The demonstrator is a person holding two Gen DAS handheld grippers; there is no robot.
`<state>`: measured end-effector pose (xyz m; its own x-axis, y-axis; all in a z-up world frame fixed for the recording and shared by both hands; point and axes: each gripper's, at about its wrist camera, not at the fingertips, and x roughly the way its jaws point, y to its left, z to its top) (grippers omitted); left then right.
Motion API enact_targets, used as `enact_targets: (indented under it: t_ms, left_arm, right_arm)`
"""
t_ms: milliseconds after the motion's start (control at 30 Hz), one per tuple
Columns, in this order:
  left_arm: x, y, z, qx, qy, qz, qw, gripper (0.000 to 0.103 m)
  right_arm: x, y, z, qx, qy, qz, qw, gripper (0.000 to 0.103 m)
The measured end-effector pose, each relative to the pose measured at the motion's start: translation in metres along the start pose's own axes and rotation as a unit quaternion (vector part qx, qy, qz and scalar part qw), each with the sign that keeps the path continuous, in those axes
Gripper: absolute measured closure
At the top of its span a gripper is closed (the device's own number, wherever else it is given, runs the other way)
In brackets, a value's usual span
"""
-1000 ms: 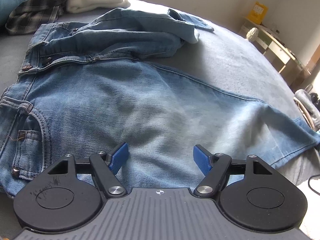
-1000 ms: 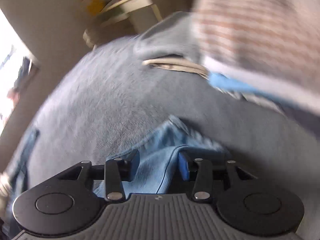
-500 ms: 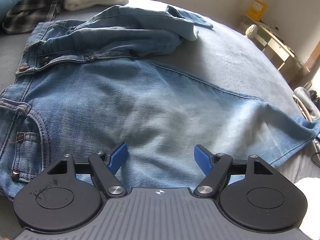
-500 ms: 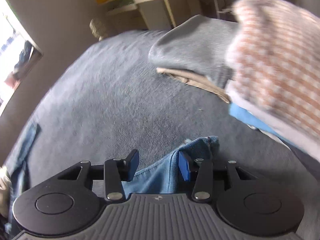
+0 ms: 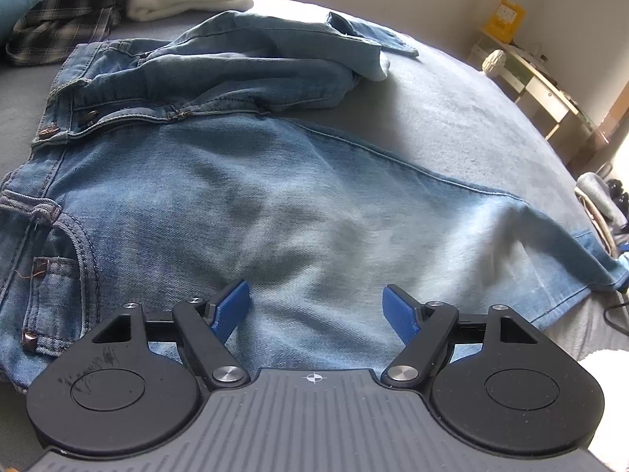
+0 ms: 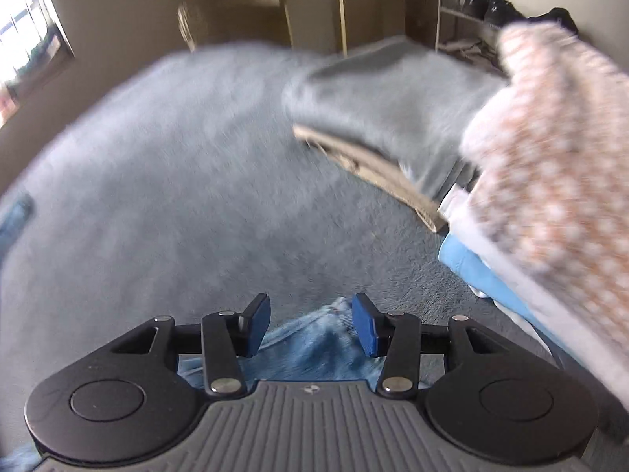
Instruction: Fold clothes
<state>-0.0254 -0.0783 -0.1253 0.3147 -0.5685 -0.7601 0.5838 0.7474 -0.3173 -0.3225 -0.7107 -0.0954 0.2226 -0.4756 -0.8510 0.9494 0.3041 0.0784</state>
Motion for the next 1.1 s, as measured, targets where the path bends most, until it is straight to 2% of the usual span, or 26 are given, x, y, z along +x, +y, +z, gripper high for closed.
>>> enact_targets:
  t_ms: [67, 133, 233, 300, 400, 433, 467, 533, 633, 700, 833, 967, 1067, 1100]
  left_arm:
    - [0.000, 0.000, 0.000, 0.002, 0.001, 0.000, 1.0000, 0.027]
    - [0.001, 0.000, 0.000, 0.004, 0.002, 0.001, 1.0000, 0.027]
    - [0.002, -0.001, 0.000, 0.008, 0.002, 0.001, 1.0000, 0.025]
    - [0.002, -0.002, -0.001, 0.010, 0.001, 0.002, 0.9999, 0.025]
    - [0.002, -0.002, -0.001, 0.012, -0.001, 0.003, 0.9999, 0.024]
    - [0.002, -0.002, -0.001, 0.011, -0.001, 0.003, 0.9999, 0.024]
    - [0.002, -0.002, -0.001, 0.010, -0.001, 0.003, 0.9999, 0.024]
    - [0.002, -0.002, -0.001, 0.006, -0.002, 0.002, 1.0000, 0.024]
    - [0.003, -0.001, -0.001, -0.001, -0.003, 0.002, 1.0000, 0.024]
    - [0.003, 0.000, -0.001, -0.004, -0.005, 0.002, 1.0000, 0.024]
    - [0.002, -0.002, -0.002, 0.001, -0.005, 0.004, 1.0000, 0.024]
    - [0.002, -0.003, -0.001, 0.001, -0.004, 0.005, 1.0000, 0.024]
    - [0.002, -0.003, -0.001, 0.005, -0.003, 0.006, 1.0000, 0.024]
    - [0.002, -0.003, -0.001, 0.006, -0.003, 0.006, 1.0000, 0.024]
  right_arm:
    - [0.024, 0.002, 0.001, -0.025, 0.027, -0.026, 0.999, 0.053]
    - [0.040, -0.001, 0.002, -0.025, 0.045, -0.032, 0.998, 0.052]
    - [0.046, -0.008, -0.001, -0.013, 0.053, -0.019, 0.998, 0.050]
    - [0.048, -0.009, -0.003, -0.016, 0.054, -0.010, 0.998, 0.052]
    - [0.046, -0.006, -0.005, -0.034, 0.048, 0.003, 0.998, 0.066]
    - [0.042, -0.003, -0.005, -0.045, 0.041, 0.009, 0.998, 0.081]
    - [0.038, -0.001, -0.005, -0.056, 0.034, 0.014, 0.998, 0.088]
    - [0.027, 0.006, -0.003, -0.076, 0.003, 0.013, 0.997, 0.089]
    - [0.005, 0.013, 0.006, -0.099, -0.063, -0.006, 0.993, 0.089]
    - [-0.004, 0.023, 0.011, -0.134, -0.095, -0.029, 0.986, 0.089]
    - [0.001, 0.046, 0.025, -0.164, -0.109, -0.037, 0.980, 0.089]
    - [0.027, 0.057, 0.026, -0.164, -0.092, -0.066, 0.980, 0.087]
    - [0.038, 0.053, 0.024, -0.153, -0.092, -0.109, 0.978, 0.071]
    - [0.042, 0.051, 0.024, -0.150, -0.092, -0.123, 0.977, 0.061]
